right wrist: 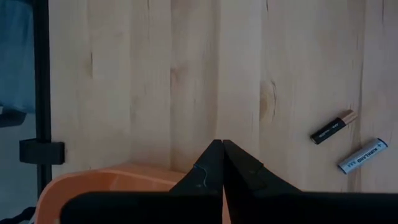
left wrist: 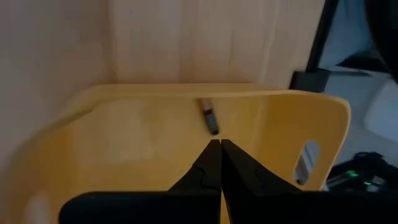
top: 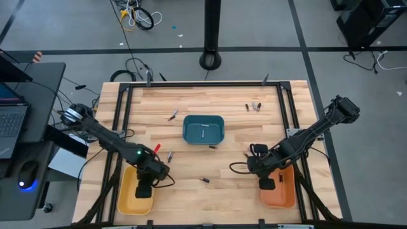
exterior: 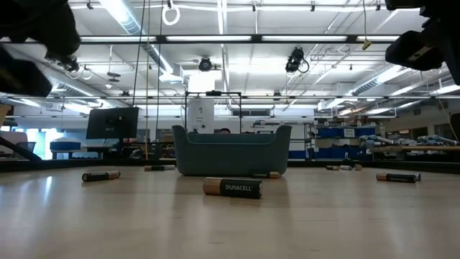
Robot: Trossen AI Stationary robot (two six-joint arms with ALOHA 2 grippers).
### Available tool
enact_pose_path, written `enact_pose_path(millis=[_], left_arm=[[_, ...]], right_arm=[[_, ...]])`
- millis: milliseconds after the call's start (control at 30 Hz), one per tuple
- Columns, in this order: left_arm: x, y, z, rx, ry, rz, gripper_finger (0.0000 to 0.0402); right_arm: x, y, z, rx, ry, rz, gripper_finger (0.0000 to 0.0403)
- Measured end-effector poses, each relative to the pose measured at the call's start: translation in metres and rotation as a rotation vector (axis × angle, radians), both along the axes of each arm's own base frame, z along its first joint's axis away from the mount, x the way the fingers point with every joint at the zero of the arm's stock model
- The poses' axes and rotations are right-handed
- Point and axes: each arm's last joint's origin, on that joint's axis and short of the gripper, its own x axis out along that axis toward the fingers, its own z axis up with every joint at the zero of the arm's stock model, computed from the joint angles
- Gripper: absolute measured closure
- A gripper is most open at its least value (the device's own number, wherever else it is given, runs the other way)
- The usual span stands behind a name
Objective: Sort batteries
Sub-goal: Put the silver battery into the blue bin
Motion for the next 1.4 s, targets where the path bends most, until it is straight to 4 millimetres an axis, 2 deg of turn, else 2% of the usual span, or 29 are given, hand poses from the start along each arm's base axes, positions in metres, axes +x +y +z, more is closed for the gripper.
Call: enact_pose_path(millis=[133,333,533,800,1033,1233,1400], left_arm=[[-0.002,0.012,0.025,0.082,-0.12,-0.006,0.0397],[-0.011,0.046,0.057,0.186,-0.365,0.048,0.0399],[-0.014,0.086,0.071,0.372,-0.49,0.144,0.04],[0.001,0.135,0.067,0.635,-0.498,0.287,0.0398],[0.026,0.154,0.068,0.729,-0.82,0.271,0.0398],[0.033,0.162,0.043,0.736,-1.032,0.242,0.0397],[0.026,0.166,0.02,0.711,-1.185,0.277,0.0397]], right_arm=[[0.0,-0.001,0.0,-0.025,-0.016,0.013,0.0392],[0.005,-0.008,0.0,-0.053,-0.031,0.011,0.0392],[0.017,-0.028,0.001,-0.111,-0.069,0.029,0.0392],[0.035,-0.071,0.008,-0.197,-0.174,0.069,0.0394],[0.038,-0.106,0.028,-0.27,-0.325,0.028,0.0396],[0.039,-0.14,0.027,-0.262,-0.313,-0.169,0.0396],[0.027,-0.175,0.006,-0.246,-0.218,-0.354,0.0392]])
